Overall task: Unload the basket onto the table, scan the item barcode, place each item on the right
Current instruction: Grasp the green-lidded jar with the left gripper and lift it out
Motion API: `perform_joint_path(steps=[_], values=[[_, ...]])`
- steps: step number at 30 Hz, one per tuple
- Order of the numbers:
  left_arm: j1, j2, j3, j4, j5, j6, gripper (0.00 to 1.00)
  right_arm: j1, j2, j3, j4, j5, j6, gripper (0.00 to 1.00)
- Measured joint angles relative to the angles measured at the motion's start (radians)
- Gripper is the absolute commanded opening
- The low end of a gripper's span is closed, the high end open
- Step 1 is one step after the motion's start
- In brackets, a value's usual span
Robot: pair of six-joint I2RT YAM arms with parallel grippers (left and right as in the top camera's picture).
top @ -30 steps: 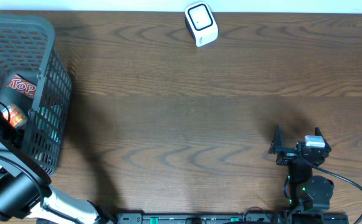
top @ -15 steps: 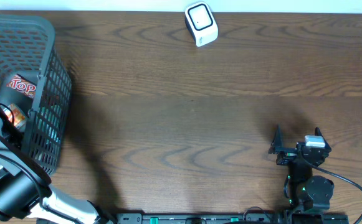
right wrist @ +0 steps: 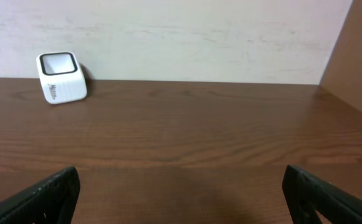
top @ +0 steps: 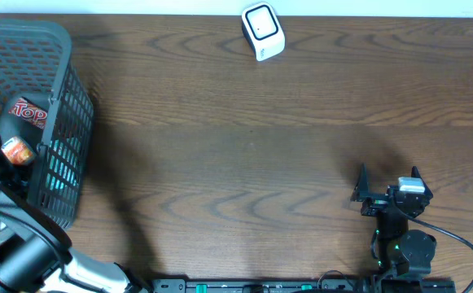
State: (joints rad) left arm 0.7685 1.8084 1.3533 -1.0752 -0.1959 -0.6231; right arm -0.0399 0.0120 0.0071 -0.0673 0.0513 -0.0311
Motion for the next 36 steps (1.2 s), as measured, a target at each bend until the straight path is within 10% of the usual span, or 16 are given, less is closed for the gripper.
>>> perform_joint_path(steps=[26,36], values=[[-0.395,-0.740,0.031,0.320,-0.020,0.185,0.70,0.000,0.000,0.000,0.000,0.000,0.000,0.99],[-0.636,-0.779,0.032,0.321,0.051,0.206,0.70,0.000,0.000,0.000,0.000,0.000,0.000,0.99]])
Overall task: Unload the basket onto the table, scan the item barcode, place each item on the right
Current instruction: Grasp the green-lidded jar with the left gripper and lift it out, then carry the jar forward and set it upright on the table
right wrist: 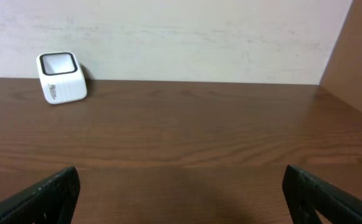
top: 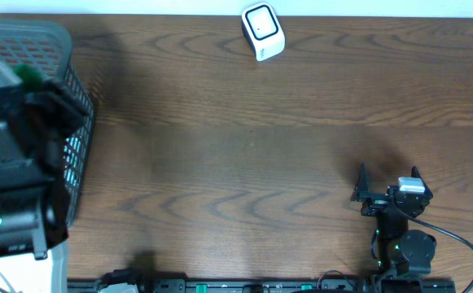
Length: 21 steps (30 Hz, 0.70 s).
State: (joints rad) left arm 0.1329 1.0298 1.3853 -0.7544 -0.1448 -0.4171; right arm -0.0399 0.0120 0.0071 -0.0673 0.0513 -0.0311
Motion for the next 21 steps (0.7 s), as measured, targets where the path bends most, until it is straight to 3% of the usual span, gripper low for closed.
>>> perform_joint_path(steps=[5,11,18,21], values=[[-0.166,0.066,0.000,0.000,-0.048,0.000,0.70,0.000,0.000,0.000,0.000,0.000,0.000,0.99],[-0.397,0.150,-0.024,0.032,-0.220,-0.005,0.70,0.000,0.000,0.000,0.000,0.000,0.000,0.99],[-0.642,0.198,-0.151,0.157,-0.455,-0.041,0.70,0.000,0.000,0.000,0.000,0.000,0.000,0.99],[-0.715,0.200,-0.278,0.278,-0.531,-0.058,0.70,0.000,0.000,0.000,0.001,0.000,0.000,0.99]])
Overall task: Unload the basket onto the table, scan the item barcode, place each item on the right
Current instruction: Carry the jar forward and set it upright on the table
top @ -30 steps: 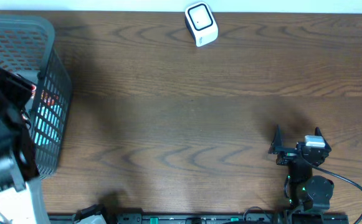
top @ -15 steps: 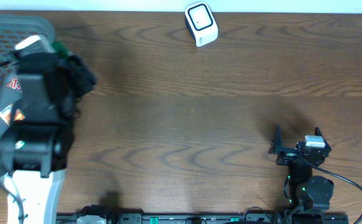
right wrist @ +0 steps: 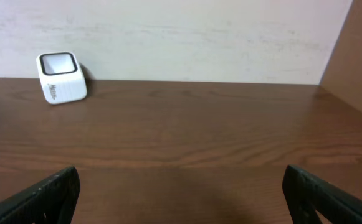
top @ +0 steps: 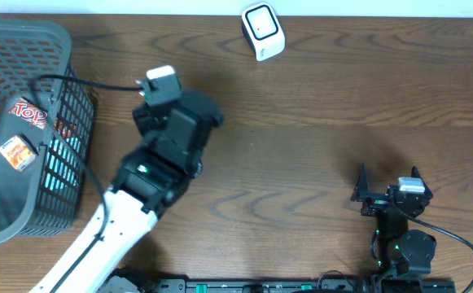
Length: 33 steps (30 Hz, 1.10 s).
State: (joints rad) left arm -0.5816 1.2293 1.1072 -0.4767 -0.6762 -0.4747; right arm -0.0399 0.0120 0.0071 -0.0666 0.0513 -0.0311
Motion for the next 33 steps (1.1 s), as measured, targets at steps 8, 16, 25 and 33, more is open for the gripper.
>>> perform_joint_path(steps=[8,16,25,33], values=[[-0.071,0.000,-0.299,0.277,-0.038,-0.035,0.70,0.000,0.000,0.000,0.000,0.000,0.000,0.99],[-0.070,0.000,-0.349,0.312,-0.050,-0.054,0.70,0.000,0.000,0.000,-0.001,0.000,0.000,0.99],[-0.070,0.072,-0.430,0.493,-0.063,-0.051,0.70,0.000,0.000,0.000,-0.001,0.000,0.000,0.99],[-0.070,0.266,-0.445,0.703,-0.063,0.005,0.70,0.000,0.000,0.000,-0.001,0.000,0.000,0.99]])
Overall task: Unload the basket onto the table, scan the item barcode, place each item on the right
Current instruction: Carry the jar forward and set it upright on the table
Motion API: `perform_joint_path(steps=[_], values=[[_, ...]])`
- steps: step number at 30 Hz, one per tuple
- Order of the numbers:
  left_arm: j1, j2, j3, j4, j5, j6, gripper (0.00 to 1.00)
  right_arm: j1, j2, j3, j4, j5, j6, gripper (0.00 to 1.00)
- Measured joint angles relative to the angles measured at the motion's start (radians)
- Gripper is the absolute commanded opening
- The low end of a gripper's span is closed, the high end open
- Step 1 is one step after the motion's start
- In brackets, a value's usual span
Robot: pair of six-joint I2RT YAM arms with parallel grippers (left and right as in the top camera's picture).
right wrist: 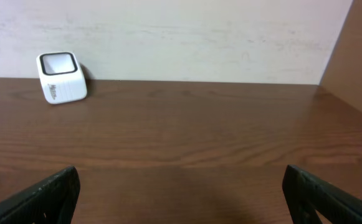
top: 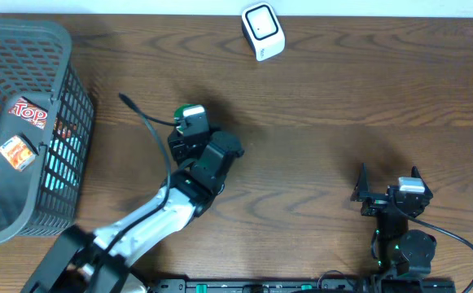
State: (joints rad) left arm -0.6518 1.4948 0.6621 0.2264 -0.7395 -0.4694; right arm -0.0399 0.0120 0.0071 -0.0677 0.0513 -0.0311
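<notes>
The white barcode scanner (top: pixel 262 31) stands at the table's far edge, and in the right wrist view the scanner (right wrist: pixel 61 77) is at the far left by the wall. A red "Top" packet (top: pixel 28 112) and a small orange item (top: pixel 15 152) lie in the dark mesh basket (top: pixel 65 41) at the left. My left arm (top: pixel 202 159) reaches over the table's middle, between basket and scanner. Its own body hides the fingers. My right gripper (top: pixel 389 173) rests at the near right, open and holding nothing, as the right gripper (right wrist: pixel 181 199) also shows in the wrist view.
A brown side wall (right wrist: pixel 355 56) rises at the table's right edge, and a pale wall runs behind the scanner. Wood tabletop (top: pixel 342 98) lies between my arms and the scanner.
My left arm's head has moved from beside the basket's right wall toward the near middle of the table. The basket's contents, the scanner and my right arm stay put.
My left arm first reached into the basket's near-left side by the orange item. It then rose high over the basket, filling the left of the overhead view. It was then over the table beside the basket, and is now nearer the middle. Both items remain in the basket.
</notes>
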Motion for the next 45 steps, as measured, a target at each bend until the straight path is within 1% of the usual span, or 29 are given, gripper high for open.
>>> perform_joint_path(steps=[7,14,17,20,23,24,30,33,35,38,41,45], values=[[0.000,0.181,0.000,0.190,0.000,0.060,0.70,0.000,0.000,0.000,0.000,0.000,0.000,0.99],[0.000,0.329,-0.001,0.257,0.000,0.078,0.70,0.000,0.000,0.000,0.000,0.000,0.000,0.99],[0.000,0.359,0.000,0.298,-0.008,0.078,0.71,0.000,0.000,0.000,0.000,0.000,0.000,0.99],[0.000,0.360,0.000,0.299,-0.011,0.078,0.71,0.000,0.000,0.000,0.000,0.000,0.000,0.99],[0.000,0.360,0.000,0.298,-0.011,0.079,0.79,0.000,0.000,0.000,0.000,0.000,0.000,0.99],[0.000,0.360,0.000,0.295,-0.011,0.079,0.93,0.000,0.000,0.000,0.000,0.000,0.000,0.99],[-0.001,0.361,0.000,0.253,-0.011,0.082,0.95,0.000,0.000,0.000,0.000,0.000,0.000,0.99],[-0.009,0.361,0.000,0.246,-0.011,0.082,1.00,0.000,0.000,0.000,0.000,0.000,0.000,0.99],[-0.024,0.361,0.000,0.245,-0.012,0.082,0.98,0.000,0.000,0.000,0.000,0.000,0.000,0.99],[-0.051,0.350,0.000,0.238,-0.011,0.100,0.98,0.000,0.000,0.000,0.000,0.000,0.000,0.99],[-0.081,0.278,-0.001,0.192,-0.011,0.133,0.98,0.000,0.000,0.000,0.000,0.000,0.000,0.99],[-0.109,0.092,-0.001,0.042,-0.013,0.147,0.98,0.000,0.000,0.000,0.000,0.000,0.000,0.99]])
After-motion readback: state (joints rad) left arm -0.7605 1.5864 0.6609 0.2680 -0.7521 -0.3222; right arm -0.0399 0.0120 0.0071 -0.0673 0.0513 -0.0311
